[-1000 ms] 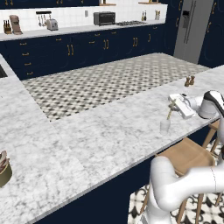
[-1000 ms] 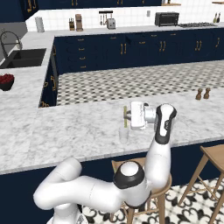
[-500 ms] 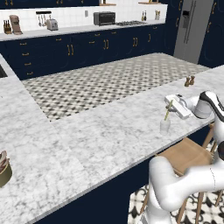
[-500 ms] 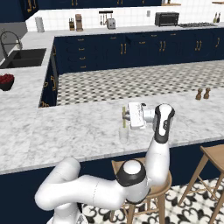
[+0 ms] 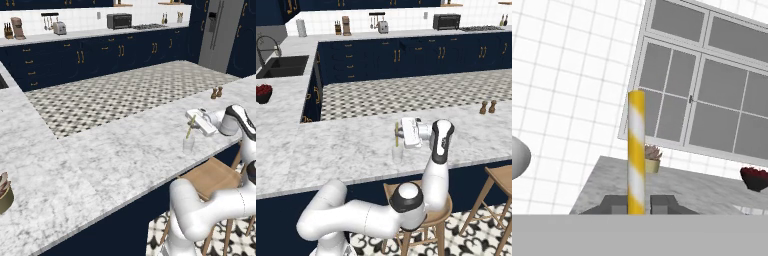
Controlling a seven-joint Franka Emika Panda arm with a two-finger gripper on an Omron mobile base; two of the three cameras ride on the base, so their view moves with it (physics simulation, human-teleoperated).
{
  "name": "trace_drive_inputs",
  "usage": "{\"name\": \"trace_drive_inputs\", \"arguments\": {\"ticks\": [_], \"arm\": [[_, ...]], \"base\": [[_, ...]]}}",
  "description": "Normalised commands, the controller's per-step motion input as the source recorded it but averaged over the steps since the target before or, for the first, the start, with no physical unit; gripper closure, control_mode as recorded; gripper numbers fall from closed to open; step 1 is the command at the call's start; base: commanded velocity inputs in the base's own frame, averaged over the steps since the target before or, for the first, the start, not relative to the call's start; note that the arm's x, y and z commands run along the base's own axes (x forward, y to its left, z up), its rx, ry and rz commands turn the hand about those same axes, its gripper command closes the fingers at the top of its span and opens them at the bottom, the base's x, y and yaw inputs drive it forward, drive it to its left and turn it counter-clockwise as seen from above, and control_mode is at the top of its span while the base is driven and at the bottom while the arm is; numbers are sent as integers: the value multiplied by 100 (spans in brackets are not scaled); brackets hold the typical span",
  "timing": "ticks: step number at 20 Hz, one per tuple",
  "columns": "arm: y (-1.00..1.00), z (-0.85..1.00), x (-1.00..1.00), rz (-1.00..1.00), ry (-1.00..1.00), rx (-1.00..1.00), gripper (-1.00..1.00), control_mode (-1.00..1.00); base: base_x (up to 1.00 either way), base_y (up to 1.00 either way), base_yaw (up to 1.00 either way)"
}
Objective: Take a straw from the drawer in front and place it inside the glass cup on the dining counter.
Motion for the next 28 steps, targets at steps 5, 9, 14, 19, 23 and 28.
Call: {"name": "trace_drive_inputs", "arguments": {"ticks": [5, 9, 14, 19, 23, 28], "arm": [[0, -12, 5, 0, 1, 1, 100, -100], [7, -11, -2, 0, 0, 0, 100, -100], [11, -14, -12, 1, 0, 0, 100, -100], [-2, -11, -15, 2, 0, 0, 100, -100], [-7, -9, -11, 1, 0, 1, 100, -100], [-9, -4, -5, 0, 0, 1, 100, -100]], "base": [[0, 0, 0], [0, 0, 0], [0, 0, 0], [0, 0, 0], [0, 0, 0], [0, 0, 0]]}}
